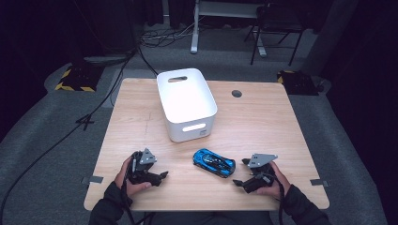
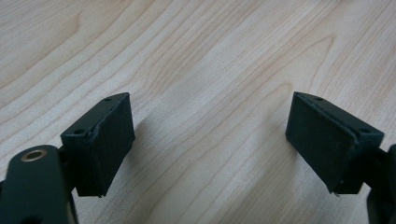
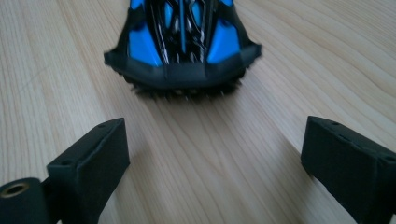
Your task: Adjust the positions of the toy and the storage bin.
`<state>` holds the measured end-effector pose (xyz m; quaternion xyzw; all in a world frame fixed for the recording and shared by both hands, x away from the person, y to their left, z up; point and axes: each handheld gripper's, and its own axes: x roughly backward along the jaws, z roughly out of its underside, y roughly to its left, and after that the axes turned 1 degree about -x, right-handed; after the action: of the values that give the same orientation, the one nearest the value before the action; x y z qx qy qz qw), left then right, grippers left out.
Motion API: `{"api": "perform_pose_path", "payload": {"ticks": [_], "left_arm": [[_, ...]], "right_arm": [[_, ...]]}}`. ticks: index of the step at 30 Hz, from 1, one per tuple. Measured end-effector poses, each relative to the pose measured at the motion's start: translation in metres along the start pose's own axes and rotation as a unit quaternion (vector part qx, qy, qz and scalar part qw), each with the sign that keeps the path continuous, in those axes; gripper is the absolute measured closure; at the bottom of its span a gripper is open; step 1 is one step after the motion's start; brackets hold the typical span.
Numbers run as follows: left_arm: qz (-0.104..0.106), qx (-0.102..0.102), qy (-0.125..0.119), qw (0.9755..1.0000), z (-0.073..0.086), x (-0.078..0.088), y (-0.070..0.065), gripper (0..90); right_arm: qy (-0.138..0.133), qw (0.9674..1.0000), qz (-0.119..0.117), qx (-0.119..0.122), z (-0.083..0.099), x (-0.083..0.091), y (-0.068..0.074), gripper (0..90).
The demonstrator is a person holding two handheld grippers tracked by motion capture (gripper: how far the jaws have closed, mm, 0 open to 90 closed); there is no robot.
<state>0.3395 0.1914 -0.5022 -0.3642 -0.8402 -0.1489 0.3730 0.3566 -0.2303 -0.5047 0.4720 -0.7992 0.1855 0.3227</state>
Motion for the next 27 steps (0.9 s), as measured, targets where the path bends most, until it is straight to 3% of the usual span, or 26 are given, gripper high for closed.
{"api": "perform_pose_path", "payload": {"ticks": [6,10,12,13,17,20,23,27], "left_arm": [[-0.005,-0.001,-0.001,1.0,0.0,0.0,0.001,14.9],[-0.009,0.0,-0.001,1.0,0.0,0.0,0.0,14.9],[-0.009,0.001,-0.002,1.0,0.0,-0.001,0.0,14.9],[-0.007,0.003,-0.003,1.0,-0.001,-0.001,0.0,14.8],[-0.006,0.005,-0.003,1.0,-0.001,-0.001,0.0,14.7],[-0.008,0.003,-0.002,1.0,-0.001,-0.001,0.0,14.7],[-0.008,0.003,-0.002,1.0,-0.001,-0.001,0.0,14.7],[-0.008,0.004,-0.002,1.0,-0.001,-0.001,0.0,14.7]], "right_arm": [[0.009,0.9998,-0.008,0.018,-0.018,-0.02,0.009,0.5],[0.01,0.9998,-0.014,0.013,-0.025,-0.028,0.011,0.4],[0.013,0.9996,-0.011,0.023,-0.027,-0.03,0.009,0.4],[0.013,0.9998,-0.015,0.008,-0.028,-0.031,0.011,0.5],[0.014,0.9996,-0.013,0.022,-0.03,-0.033,0.008,0.5],[0.011,0.9999,-0.01,0.002,-0.033,-0.036,0.01,0.6],[0.0,1.0,0.002,0.003,-0.033,-0.035,0.007,10.9],[-0.016,0.9997,-0.016,0.014,-0.031,-0.031,0.009,23.7]]}}
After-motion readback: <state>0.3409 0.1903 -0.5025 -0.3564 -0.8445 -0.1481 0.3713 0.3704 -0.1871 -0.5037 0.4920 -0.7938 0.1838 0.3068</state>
